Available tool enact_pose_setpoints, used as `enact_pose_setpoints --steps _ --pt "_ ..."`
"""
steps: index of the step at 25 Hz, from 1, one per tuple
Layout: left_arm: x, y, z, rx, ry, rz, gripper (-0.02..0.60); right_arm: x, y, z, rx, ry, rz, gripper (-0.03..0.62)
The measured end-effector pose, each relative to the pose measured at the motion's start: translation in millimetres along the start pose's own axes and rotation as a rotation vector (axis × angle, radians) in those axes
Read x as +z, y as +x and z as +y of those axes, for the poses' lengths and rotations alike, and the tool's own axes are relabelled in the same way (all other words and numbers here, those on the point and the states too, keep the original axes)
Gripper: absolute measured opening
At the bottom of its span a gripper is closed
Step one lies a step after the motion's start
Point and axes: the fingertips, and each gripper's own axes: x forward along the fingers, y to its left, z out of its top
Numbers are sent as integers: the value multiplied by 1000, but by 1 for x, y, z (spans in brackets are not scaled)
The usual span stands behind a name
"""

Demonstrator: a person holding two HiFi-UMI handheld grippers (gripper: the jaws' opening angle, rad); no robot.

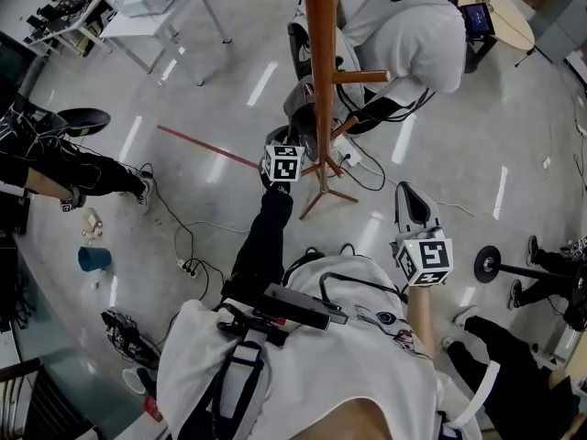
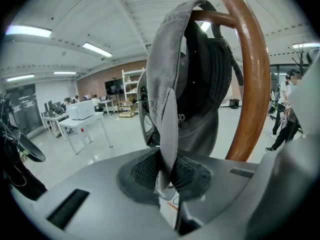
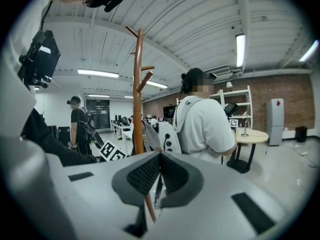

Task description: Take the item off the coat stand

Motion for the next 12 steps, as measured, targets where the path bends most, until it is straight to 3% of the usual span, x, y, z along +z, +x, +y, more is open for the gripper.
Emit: enact_pose_setpoints --steps 12 --pt "42 -29 24 80 -158 -99 25 3 -3 2 48 1 -14 3"
